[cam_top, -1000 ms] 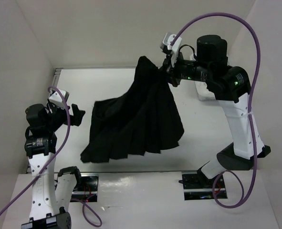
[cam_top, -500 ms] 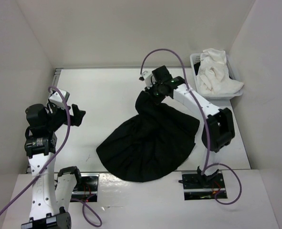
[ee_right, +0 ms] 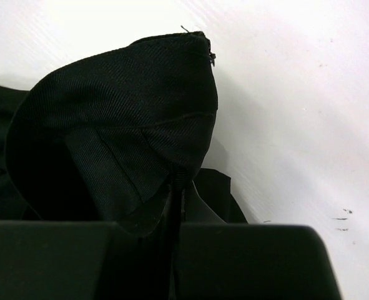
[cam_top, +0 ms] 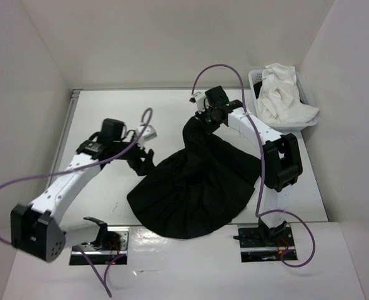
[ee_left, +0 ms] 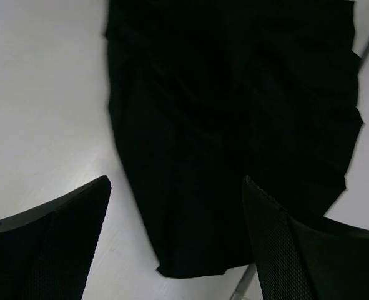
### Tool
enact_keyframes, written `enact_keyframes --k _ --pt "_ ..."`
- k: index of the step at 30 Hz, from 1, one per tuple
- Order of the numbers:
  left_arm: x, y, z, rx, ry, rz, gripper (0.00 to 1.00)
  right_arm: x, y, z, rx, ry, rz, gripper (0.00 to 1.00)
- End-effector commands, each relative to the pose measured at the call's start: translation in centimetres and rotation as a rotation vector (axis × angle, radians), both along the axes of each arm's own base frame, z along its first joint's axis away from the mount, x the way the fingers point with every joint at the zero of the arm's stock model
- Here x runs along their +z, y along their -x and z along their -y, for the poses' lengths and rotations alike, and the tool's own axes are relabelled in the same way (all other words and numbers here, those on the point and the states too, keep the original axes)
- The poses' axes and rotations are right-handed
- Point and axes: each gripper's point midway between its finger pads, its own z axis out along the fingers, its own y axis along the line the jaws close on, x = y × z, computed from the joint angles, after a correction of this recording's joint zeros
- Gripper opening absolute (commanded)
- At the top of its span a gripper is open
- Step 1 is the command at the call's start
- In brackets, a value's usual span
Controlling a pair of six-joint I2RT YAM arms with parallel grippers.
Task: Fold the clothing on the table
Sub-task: Flatten the skirt out
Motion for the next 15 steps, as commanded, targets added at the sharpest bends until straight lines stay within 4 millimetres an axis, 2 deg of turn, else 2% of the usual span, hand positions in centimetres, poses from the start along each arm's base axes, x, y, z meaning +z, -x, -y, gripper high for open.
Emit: enact_keyframes --k 1,3,5,6,7,13,15 --pt "0.1 0.6 4.3 -0.196 -0.016 -0.016 0.92 -0.1 -0.9 0.1 -0.012 -0.045 0.014 0.0" --pt "-0.6 0.0 6.1 -0.245 -0.006 -0.046 0.92 -0.5 -1.0 0.7 -0.025 -0.041 0.006 0.0" --pt "0.1 -0.8 7.8 -0.284 0.021 -0.008 0.9 -0.5 -1.0 0.7 -0.025 -0.041 0.006 0.0" --pt "-0.2 -1.0 8.4 -0.283 0.031 -0.018 0.88 -0.5 -1.0 0.7 -0.025 -0.041 0.006 0.0" --pt "0.6 -1.8 9.3 -0.285 0.056 0.034 0.88 -0.1 -1.2 1.1 -0.034 -0.045 0.014 0.0" --pt "1.1 -4.6 12.2 -0.185 0.131 0.091 0.8 0.4 -1.2 1.2 -0.032 -0.062 0.017 0.0" --pt "-0.4 -4.2 13.6 -0.189 0.126 0.057 0.79 0.4 -1.2 1.2 -0.032 -0.062 0.017 0.0"
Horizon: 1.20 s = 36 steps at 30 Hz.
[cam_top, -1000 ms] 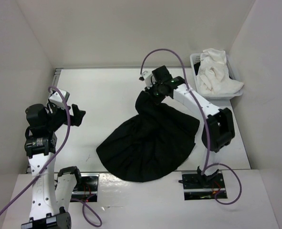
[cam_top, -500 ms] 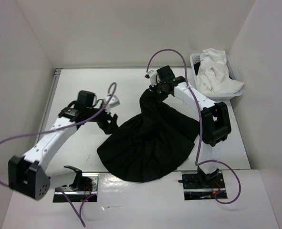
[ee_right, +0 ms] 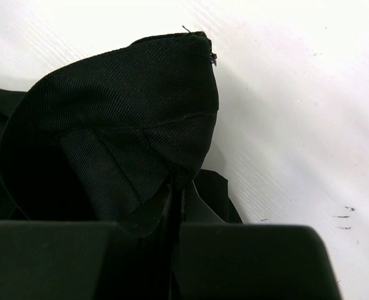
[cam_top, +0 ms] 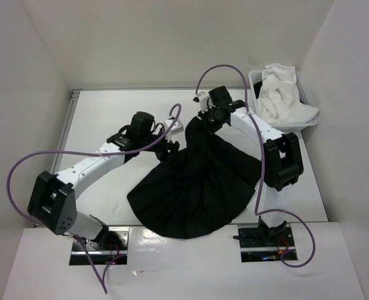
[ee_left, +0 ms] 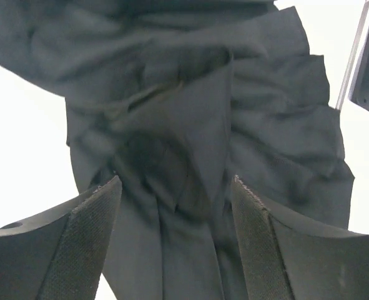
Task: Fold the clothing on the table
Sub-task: Flatten the skirt out
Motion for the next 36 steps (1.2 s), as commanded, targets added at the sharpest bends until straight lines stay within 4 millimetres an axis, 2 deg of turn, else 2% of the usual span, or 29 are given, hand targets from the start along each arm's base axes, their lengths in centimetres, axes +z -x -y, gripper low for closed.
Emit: enact_keyframes --k 1,2,7,9,12,17,21,22,24,26,27,30,31,33,36 --pt "0.1 -1.1 3.1 0.018 0.062 0.02 0.77 0.8 -0.7 -0.2 -0.003 -0.032 0.033 0.0" --pt "-0.9 -0.5 4.2 -0.002 0.046 -0.005 0.76 0.8 -0.7 -0.2 -0.003 -0.032 0.033 0.0" --pt "-4.3 -0.4 6.0 -0.01 -0.01 -0.066 0.71 0.8 -0.7 -0.3 0.002 -0.039 0.03 0.0" --pt "-4.5 -0.6 6.2 -0.01 -0.009 -0.065 0.71 0.4 -0.4 -0.2 0.002 -0.035 0.022 0.0" --pt "-4.8 -0.9 6.2 -0.009 -0.016 -0.051 0.71 1.3 -0.5 0.0 -0.001 -0.049 0.036 0.0" --pt "-5.4 -1.3 6.2 -0.014 -0.033 -0.039 0.68 1.3 -0.6 0.1 0.006 -0.044 0.04 0.0" --pt "-4.5 -1.7 6.7 -0.028 -0.017 -0.015 0.65 1.0 -0.4 0.1 0.006 -0.041 0.032 0.0" --pt "-4.8 -1.5 6.8 -0.037 -0.016 -0.027 0.63 1.0 -0.4 0.1 0.006 -0.041 0.032 0.0" --pt "-4.9 -1.3 6.9 -0.057 -0.016 -0.033 0.53 1.0 -0.4 0.1 0.006 -0.041 0.032 0.0" --pt "-4.1 -1.3 7.0 -0.074 0.001 -0.045 0.43 1.0 -0.4 0.1 0.006 -0.041 0.032 0.0" --pt "-4.5 -1.2 7.1 -0.082 0.001 -0.056 0.32 1.4 -0.3 0.1 0.006 -0.044 0.04 0.0" --pt "-4.2 -0.5 7.2 -0.117 0.011 -0.076 0.16 1.4 -0.3 0.1 0.006 -0.044 0.04 0.0" --pt "-3.8 -0.7 7.4 -0.125 0.012 -0.059 0.06 1.4 -0.3 0.1 0.006 -0.044 0.04 0.0" --pt "-3.9 -0.3 7.3 -0.14 0.002 -0.081 0.0 1.4 -0.3 0.1 0.006 -0.044 0.04 0.0" --pt "-3.3 -0.6 7.2 -0.145 0.003 -0.078 0.0 1.4 -0.3 0.1 0.006 -0.044 0.04 0.0"
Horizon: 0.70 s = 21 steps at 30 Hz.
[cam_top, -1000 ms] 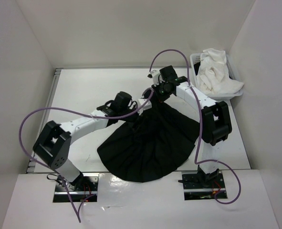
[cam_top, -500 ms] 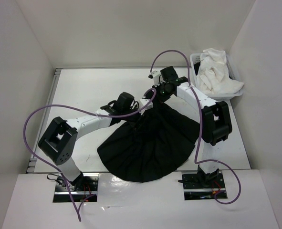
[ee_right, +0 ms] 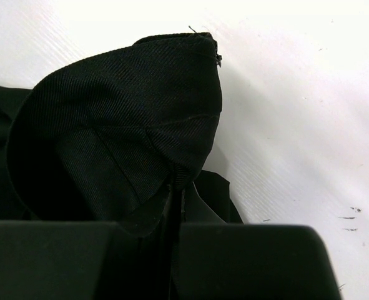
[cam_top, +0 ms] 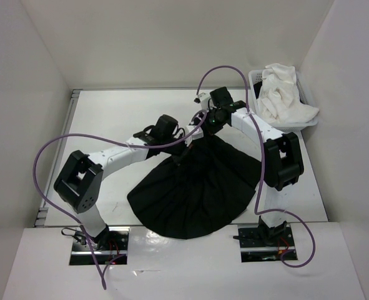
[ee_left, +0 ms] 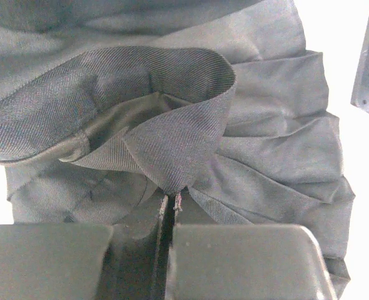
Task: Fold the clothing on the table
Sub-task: Flatten the skirt out
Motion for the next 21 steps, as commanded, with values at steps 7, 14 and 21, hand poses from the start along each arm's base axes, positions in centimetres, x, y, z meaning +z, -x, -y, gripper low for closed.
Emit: enact_keyframes --k 7,14,21 --pt "2.2 0.1 0.3 -0.111 0.067 -0.04 0.59 1.9 -0.5 -0.1 0.005 -0.033 0.054 0.0" --pt "1.7 -1.1 -1.1 -0.071 0.132 -0.231 0.73 1.9 -0.3 0.0 0.005 -0.033 0.054 0.0" --pt "0.9 -2.4 -0.9 0.038 0.111 -0.274 0.68 1.9 -0.3 0.0 0.005 -0.033 0.054 0.0"
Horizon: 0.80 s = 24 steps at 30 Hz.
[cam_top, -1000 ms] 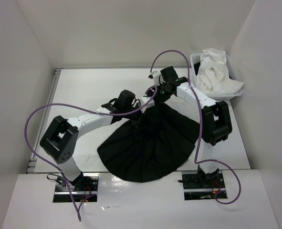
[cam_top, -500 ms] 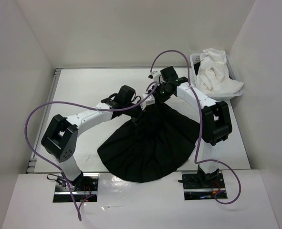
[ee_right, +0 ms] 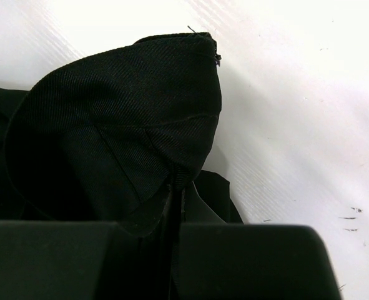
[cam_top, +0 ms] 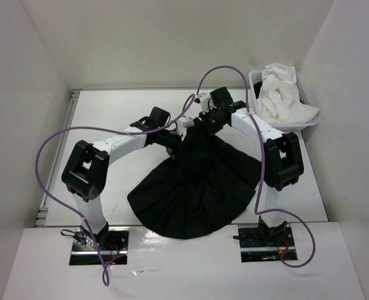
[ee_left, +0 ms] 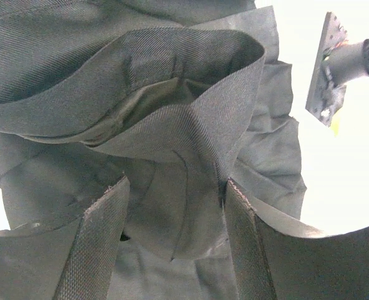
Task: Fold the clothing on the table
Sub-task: Flatten the skirt out
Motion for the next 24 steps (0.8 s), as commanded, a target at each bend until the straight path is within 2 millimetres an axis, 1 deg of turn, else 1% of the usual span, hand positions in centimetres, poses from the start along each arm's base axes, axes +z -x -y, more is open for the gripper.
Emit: enact_keyframes --k 1,2,3,5,6,8,9,10,11,12,13,14,16,17,18,20,21,22,23,24 --pt "1.6 -0.6 1.0 0.024 0.045 -0.008 0.68 1.6 -0.1 0.0 0.005 -0.029 0.046 0.0" --pt "1.7 -0.6 1.1 0.028 0.045 -0.016 0.67 1.7 -0.4 0.1 -0.001 -0.026 0.058 0.0" --pt "2.8 -0.7 1.2 0.037 0.063 -0.001 0.66 1.7 -0.4 0.1 -0.001 -0.026 0.058 0.0" --pt "2.9 -0.9 0.9 0.072 0.054 0.012 0.66 1.7 -0.4 0.1 -0.001 -0.026 0.058 0.0" --pt "4.2 -1.1 0.8 0.097 0.065 0.039 0.66 1.7 -0.4 0.1 -0.001 -0.026 0.058 0.0" --pt "4.6 -1.3 0.6 0.138 0.05 0.078 0.64 1.7 -0.4 0.1 -0.001 -0.026 0.058 0.0" --pt "5.5 -1.3 0.3 0.176 0.051 0.084 0.64 1.7 -0.4 0.1 -0.001 -0.026 0.058 0.0" --pt "5.6 -1.3 0.4 0.193 0.045 0.097 0.63 1.7 -0.4 0.1 -0.001 -0.026 0.058 0.0" --pt "6.1 -1.6 0.2 0.217 0.047 0.115 0.62 1.7 -0.4 0.1 -0.001 -0.026 0.058 0.0" --pt "5.9 -2.0 -0.1 0.265 0.029 0.106 0.62 1.3 -0.4 0.1 -0.001 -0.022 0.049 0.0" --pt "6.4 -2.0 -0.3 0.28 0.032 0.111 0.6 1.3 -0.4 0.1 -0.001 -0.022 0.049 0.0" --pt "6.3 -2.4 -0.4 0.304 0.022 0.113 0.6 1.3 -0.4 0.1 -0.001 -0.022 0.049 0.0" --pt "6.6 -2.4 -0.4 0.309 0.023 0.105 0.59 1.3 -0.4 0.1 -0.001 -0.022 0.049 0.0" --pt "7.0 -2.3 0.0 0.3 0.03 0.113 0.58 1.3 -0.4 0.1 -0.001 -0.022 0.049 0.0" --pt "6.9 -2.1 -0.1 0.3 0.024 0.105 0.58 1.3 -0.4 0.1 -0.001 -0.022 0.049 0.0" --pt "6.9 -1.6 1.0 0.263 0.025 0.106 0.58 1.3 -0.5 0.2 -0.006 -0.015 0.052 0.0" --pt "6.7 -1.2 1.2 0.246 0.016 0.11 0.58 1.3 -0.5 0.2 -0.006 -0.015 0.052 0.0" --pt "6.0 -1.4 1.0 0.258 -0.005 0.099 0.58 1.3 -0.5 0.2 -0.006 -0.015 0.052 0.0" --pt "6.3 -1.1 1.5 0.237 0.0 0.118 0.58 1.3 -0.5 0.2 -0.006 -0.015 0.052 0.0" --pt "5.8 -1.1 1.7 0.24 -0.014 0.117 0.58 1.3 -0.5 0.2 -0.006 -0.015 0.052 0.0"
